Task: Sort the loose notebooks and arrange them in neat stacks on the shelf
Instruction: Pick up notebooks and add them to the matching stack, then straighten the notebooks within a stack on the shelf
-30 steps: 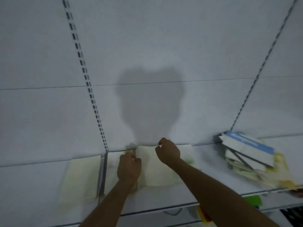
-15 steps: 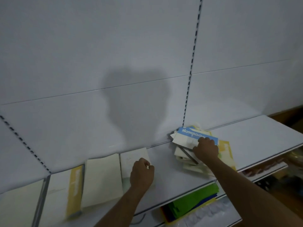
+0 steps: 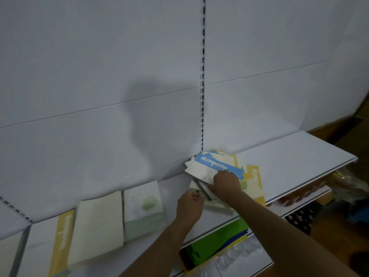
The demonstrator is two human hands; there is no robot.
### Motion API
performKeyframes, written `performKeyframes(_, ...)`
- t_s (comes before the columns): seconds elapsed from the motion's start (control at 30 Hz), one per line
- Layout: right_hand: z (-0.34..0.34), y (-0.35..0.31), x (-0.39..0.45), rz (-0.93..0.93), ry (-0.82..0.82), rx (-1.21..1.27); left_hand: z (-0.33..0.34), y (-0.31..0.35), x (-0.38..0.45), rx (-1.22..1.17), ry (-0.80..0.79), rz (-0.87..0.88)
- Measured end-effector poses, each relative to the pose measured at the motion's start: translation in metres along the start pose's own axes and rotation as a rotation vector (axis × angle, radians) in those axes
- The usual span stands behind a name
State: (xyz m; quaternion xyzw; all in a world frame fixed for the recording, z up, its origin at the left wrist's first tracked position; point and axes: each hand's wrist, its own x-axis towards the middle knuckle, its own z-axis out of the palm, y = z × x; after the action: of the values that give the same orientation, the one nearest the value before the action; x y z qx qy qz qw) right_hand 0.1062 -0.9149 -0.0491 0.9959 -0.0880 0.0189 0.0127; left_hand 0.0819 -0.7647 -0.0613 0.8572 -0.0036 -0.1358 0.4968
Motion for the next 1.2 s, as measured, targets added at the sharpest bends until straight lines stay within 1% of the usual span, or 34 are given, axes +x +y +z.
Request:
performKeyframes(0.07,-0.003,-0.006,-0.004,-0.018,0.001,0.016,0.009,0.006,0.000,-0.083,-0.035,-0.045)
performKeyframes(0.2,-0.005,-0.012,-0.014,0.009,-0.006,0.120,0.017,0.012,0.002,-0.214,-0.084,-0.133)
performKeyframes(0.33,-0.004,0.000,-0.016,0.085,-0.048,0.436,0.018,0.010,0.004,-0.177,-0.070,-0.121)
performKeyframes(0.37,-0.004,0.004,-0.015,0.088,-0.027,0.441,0.019,0.010,0.004,-0.168,-0.051,-0.111)
performKeyframes(0.43,-0.004,0.014,-0.012,0.126,0.021,0.328,0.021,0.010,0.004,-0.169,-0.026,-0.094)
performKeyframes(0.5,0.000,0.025,-0.009,0.200,-0.046,0.213,0.023,0.010,0.004,-0.189,-0.022,-0.106)
performKeyframes(0.57,0.007,0.031,-0.008,0.248,-0.083,0.185,0.023,0.011,0.005,-0.215,-0.021,-0.123)
performKeyframes(0.8,0.012,0.029,-0.017,0.301,0.065,0.166,0.022,0.004,0.007,-0.301,-0.013,-0.176)
performKeyframes(0.93,0.011,0.023,-0.020,0.376,0.063,0.222,0.016,-0.007,0.004,-0.250,-0.001,-0.177)
performKeyframes(1.03,0.009,0.014,-0.019,0.359,0.068,0.277,0.004,-0.015,-0.001,-0.223,0.020,-0.157)
performKeyframes(1.2,0.002,-0.025,-0.006,0.310,0.132,0.445,-0.037,-0.032,-0.010,-0.256,-0.016,-0.103)
